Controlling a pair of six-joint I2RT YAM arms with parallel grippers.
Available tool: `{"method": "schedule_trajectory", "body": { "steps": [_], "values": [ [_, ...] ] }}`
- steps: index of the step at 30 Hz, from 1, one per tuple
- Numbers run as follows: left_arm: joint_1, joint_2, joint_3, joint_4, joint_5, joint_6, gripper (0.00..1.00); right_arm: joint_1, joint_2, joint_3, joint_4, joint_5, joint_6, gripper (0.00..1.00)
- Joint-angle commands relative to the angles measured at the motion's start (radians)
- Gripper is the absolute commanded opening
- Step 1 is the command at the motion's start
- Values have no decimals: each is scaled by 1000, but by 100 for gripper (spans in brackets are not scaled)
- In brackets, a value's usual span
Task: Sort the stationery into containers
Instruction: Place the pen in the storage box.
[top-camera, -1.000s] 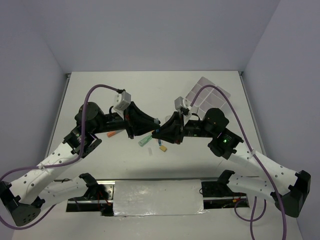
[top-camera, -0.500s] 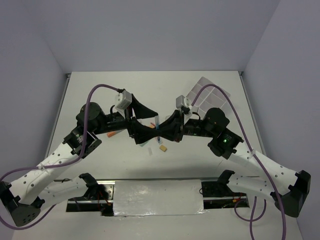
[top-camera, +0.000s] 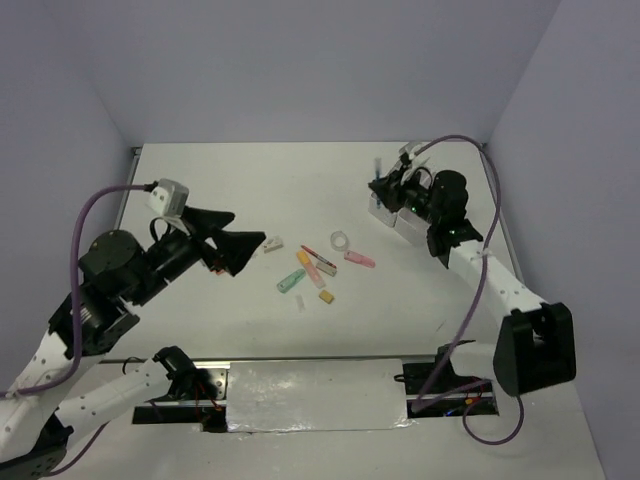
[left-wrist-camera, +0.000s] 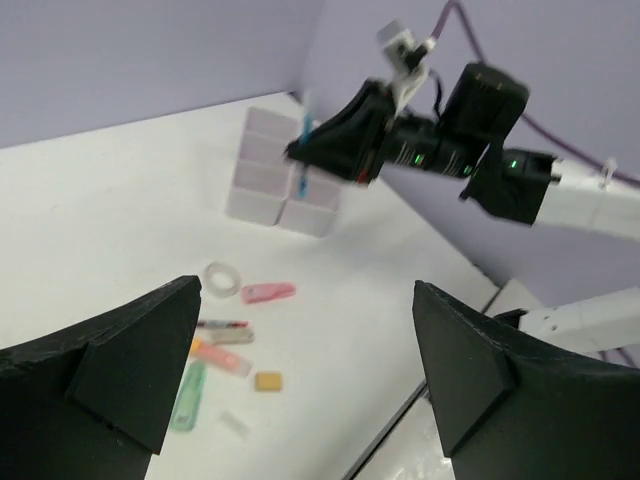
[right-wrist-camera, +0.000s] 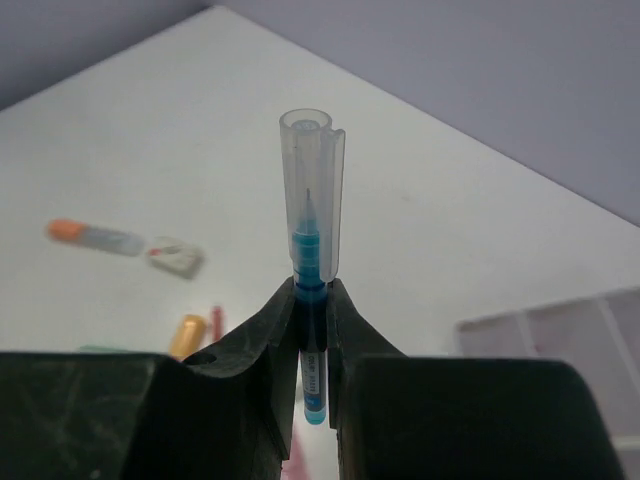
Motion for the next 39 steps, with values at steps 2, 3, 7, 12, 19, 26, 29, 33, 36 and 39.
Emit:
{"method": "schedule_trajectory", "body": {
  "steps": [2, 3, 7, 12, 19, 26, 29, 33, 36, 39],
  "values": [
    [-3, -115, -87, -228, -171, 27, 99, -156, 165, 135, 178, -23, -48, 0],
    [-3, -140, -113, -240, -174, 46, 99, -195, 200, 201, 146, -36, -78, 0],
    [-2, -232, -233, -247, -175, 73, 99, -283, 355, 287, 180, -109, -80, 0],
    [-3, -304, -313, -214, -90, 86, 99, -355, 484, 411, 235, -163, -52, 1],
    [-5, -313, -330, -181, 12, 110, 99, -374, 642, 560, 152, -154, -115, 5],
    [-3, -328, -332, -174, 25, 120, 99, -387, 710, 573, 161, -171, -111, 10],
    [-3, -324, -332, -174, 32, 121, 99, -392, 731, 564, 174, -175, -106, 11],
    [-3, -325, -333, -173, 36, 123, 99, -397, 750, 535, 206, -180, -92, 13],
    [-3, -328, -333, -173, 38, 123, 99, -398, 760, 505, 235, -179, -80, 16],
    [-3, -341, -333, -171, 39, 124, 99, -403, 771, 478, 259, -180, -74, 18]
  ]
}}
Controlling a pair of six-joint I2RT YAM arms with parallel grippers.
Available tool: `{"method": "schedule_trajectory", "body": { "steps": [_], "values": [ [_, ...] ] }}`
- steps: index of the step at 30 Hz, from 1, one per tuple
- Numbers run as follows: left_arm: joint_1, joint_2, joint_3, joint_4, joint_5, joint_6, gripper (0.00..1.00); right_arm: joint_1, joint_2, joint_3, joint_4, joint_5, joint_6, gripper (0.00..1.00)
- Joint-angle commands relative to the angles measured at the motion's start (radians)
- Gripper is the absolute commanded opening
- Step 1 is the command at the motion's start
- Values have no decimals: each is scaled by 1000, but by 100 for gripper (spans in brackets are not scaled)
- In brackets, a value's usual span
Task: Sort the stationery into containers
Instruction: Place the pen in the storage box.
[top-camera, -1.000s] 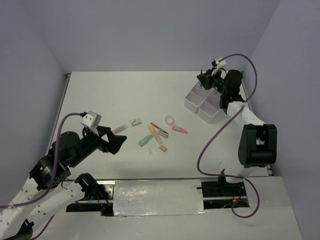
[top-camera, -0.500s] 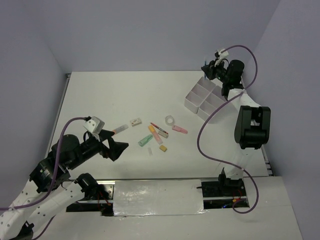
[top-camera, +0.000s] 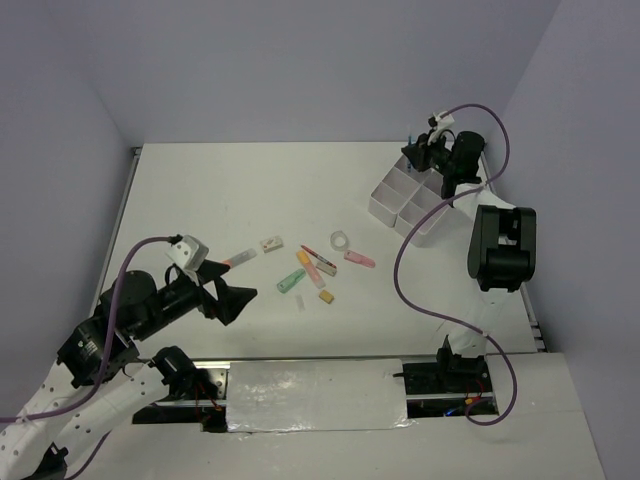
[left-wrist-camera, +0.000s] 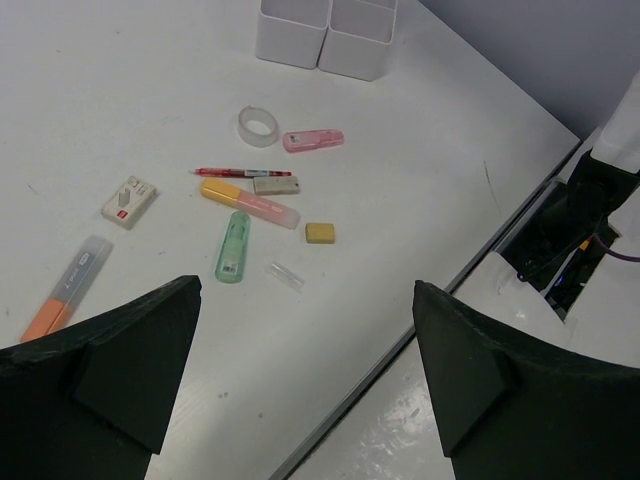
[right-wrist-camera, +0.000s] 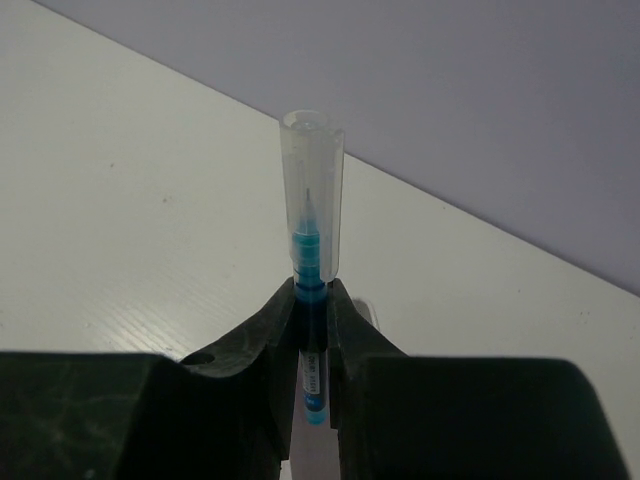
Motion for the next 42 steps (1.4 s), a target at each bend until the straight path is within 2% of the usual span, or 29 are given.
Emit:
{"method": "schedule_trajectory", "body": {
  "steps": [1, 10, 16, 27, 34, 38, 40, 42],
  "values": [
    [-3, -24, 6, 64, 19, 17, 99, -13, 23, -25, 93, -18, 13, 19],
    [-3, -24, 6, 67, 36, 22, 99, -14, 22, -85, 144, -33, 13, 25],
    [-3, -34, 9, 66, 33, 23, 99, -16, 31, -59, 112, -27, 14, 29],
    [-5, -57, 9, 66, 40, 26, 99, -26, 10, -89, 113, -28, 8, 31],
    [-3, -42, 10, 61, 17, 23, 99, -40, -99, -131, 155, -51, 48, 32],
    [-3, -8, 21, 43, -27, 6, 99, -37, -211, -139, 146, -41, 118, 41],
    [-3, 5, 26, 35, -70, -1, 99, -36, -249, -149, 159, -44, 158, 42],
    [0, 10, 26, 35, -81, -6, 99, -28, -309, -174, 170, -18, 224, 49]
  ]
}}
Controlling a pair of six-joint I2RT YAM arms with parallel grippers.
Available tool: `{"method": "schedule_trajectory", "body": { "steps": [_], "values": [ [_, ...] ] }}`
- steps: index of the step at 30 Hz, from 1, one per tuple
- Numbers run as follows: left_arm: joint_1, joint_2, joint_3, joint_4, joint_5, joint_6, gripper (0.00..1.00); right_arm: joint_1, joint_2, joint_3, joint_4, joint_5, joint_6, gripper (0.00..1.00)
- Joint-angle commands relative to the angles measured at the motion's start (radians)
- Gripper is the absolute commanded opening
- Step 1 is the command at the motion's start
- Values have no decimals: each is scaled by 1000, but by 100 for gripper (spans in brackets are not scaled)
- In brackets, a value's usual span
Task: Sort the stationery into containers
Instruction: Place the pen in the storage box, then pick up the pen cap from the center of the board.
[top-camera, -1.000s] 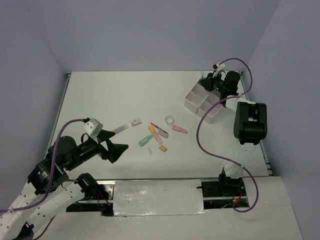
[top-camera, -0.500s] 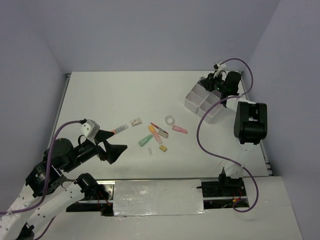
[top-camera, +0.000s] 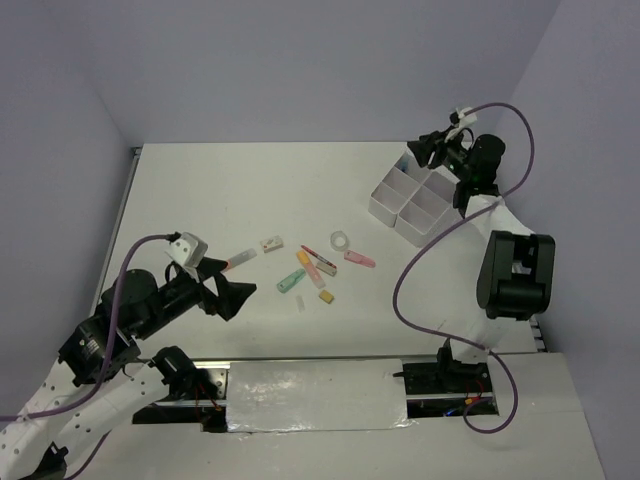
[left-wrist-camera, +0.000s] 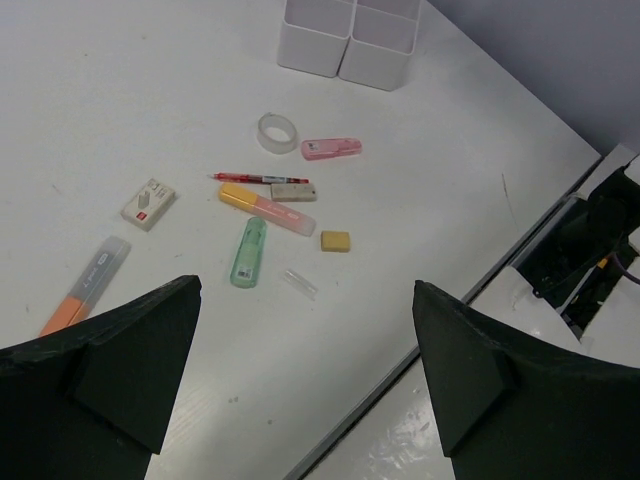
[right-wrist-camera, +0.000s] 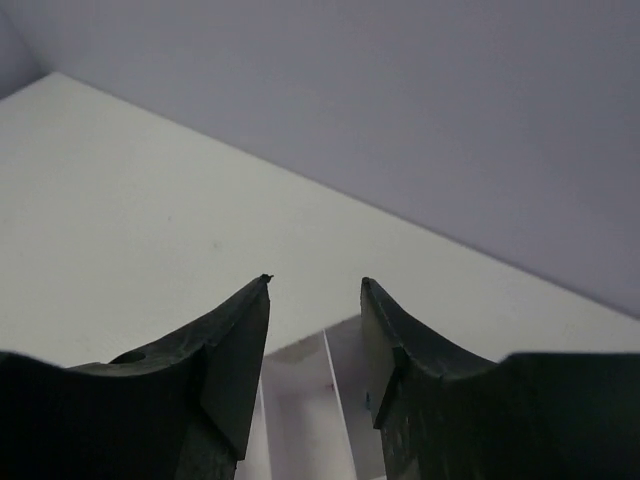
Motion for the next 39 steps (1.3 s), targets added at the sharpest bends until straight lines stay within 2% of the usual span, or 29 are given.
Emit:
{"method": "schedule_trajectory", "body": {
  "steps": [1, 2, 4, 5, 6, 7, 8, 9, 13, 14, 18, 22, 26, 32, 39],
  "values": [
    [0, 13, 24, 16, -52, -8, 99, 12, -135, -22, 69, 10, 117, 52],
    [-2, 18, 25, 13, -63, -11, 99, 24, -177, -22, 12, 21, 138, 60],
    [-2, 36, 34, 2, -123, -28, 99, 70, -221, -7, -112, 114, 117, 63],
    [0, 44, 36, -4, -146, -49, 99, 162, -244, 14, -261, 162, 58, 82],
    [0, 59, 41, -19, -195, -60, 99, 214, -281, 26, -349, 227, 27, 82],
    [0, 67, 45, -27, -222, -81, 99, 271, -298, 39, -419, 375, -2, 82],
    [0, 76, 50, -37, -250, -92, 99, 369, -324, 42, -520, 427, -19, 83],
    [0, 96, 54, -59, -308, -105, 99, 411, -336, 36, -557, 459, -6, 82],
    [3, 148, 64, -102, -382, -205, 99, 570, -434, -79, -623, 585, 154, 83],
    [1, 161, 64, -110, -387, -226, 99, 649, -464, -117, -649, 649, 178, 83],
    [1, 208, 22, -102, -353, -351, 99, 797, -481, -130, -801, 864, 226, 82],
    [1, 283, -18, -77, -321, -466, 99, 821, -488, -159, -922, 905, 202, 81],
    [0, 345, -56, -57, -327, -520, 99, 822, -536, -239, -881, 773, 116, 81],
    [0, 304, -81, -48, -324, -562, 98, 824, -519, -257, -901, 721, 113, 75],
    [-3, 314, -139, -59, -305, -634, 96, 825, -654, -311, -893, 766, 189, 68]
  ]
}}
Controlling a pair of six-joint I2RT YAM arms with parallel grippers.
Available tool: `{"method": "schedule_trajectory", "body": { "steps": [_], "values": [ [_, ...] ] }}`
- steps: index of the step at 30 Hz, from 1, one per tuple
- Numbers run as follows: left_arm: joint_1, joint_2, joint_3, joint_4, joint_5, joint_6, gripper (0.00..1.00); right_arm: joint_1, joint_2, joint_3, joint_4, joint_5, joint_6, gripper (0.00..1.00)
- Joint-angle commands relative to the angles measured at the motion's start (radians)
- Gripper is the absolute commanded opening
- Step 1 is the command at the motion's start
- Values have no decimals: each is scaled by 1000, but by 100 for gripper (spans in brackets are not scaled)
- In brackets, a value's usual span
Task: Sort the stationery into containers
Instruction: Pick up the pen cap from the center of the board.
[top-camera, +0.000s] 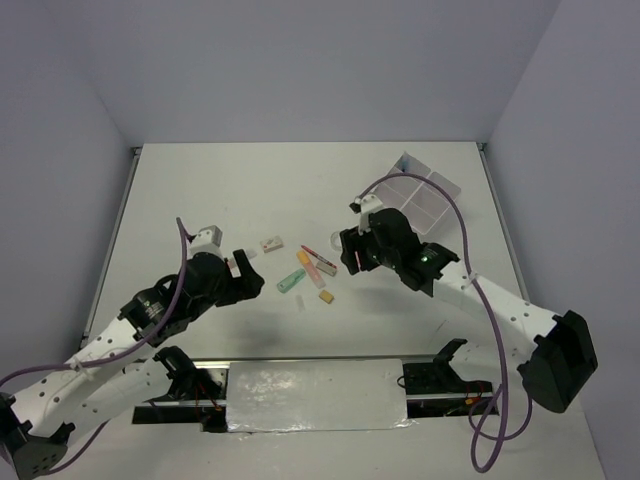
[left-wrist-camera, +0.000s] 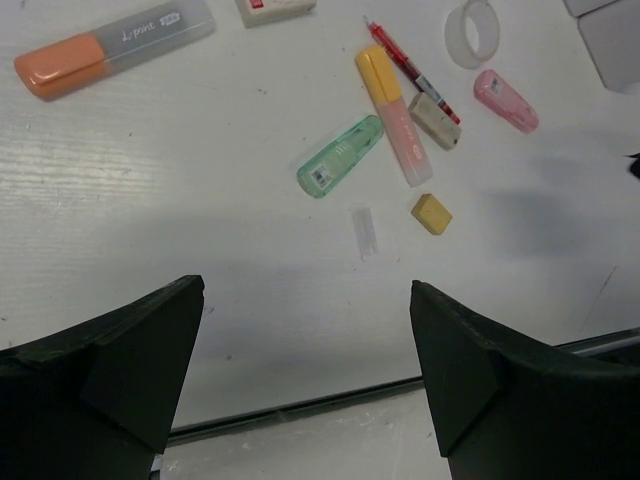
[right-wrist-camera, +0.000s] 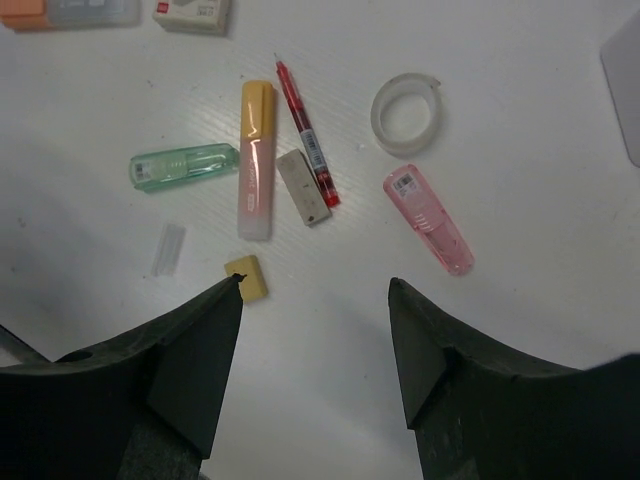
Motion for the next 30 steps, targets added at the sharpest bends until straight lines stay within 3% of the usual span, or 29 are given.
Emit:
{"method": "schedule_trajectory", "body": {
  "steps": [1, 7, 13, 18, 25, 28, 30],
  "values": [
    [-5, 19, -31, 22, 5, -68, 96, 6, -88, -3, -5, 36, 42, 67],
    [-54, 176, -51, 94, -40, -146, 93, 6, -163, -16, -48, 132, 66, 68],
    [-153, 413, 70, 82, -151, -249, 89, 8, -234, -49, -36, 147, 89, 70],
    [-160, 502, 113, 100, -179, -250, 89, 6, -232, -73, -37, 203, 75, 71],
    [-160, 617, 148, 223, -111, -201, 89, 6, -179, -52, -27, 298, 80, 72],
    [-161, 671, 194, 223, -99, -209, 89, 5, -169, -39, -18, 345, 91, 73],
    [-172, 733, 242, 141, -137, -227, 89, 6, -180, -35, -7, 363, 95, 74]
  ]
}}
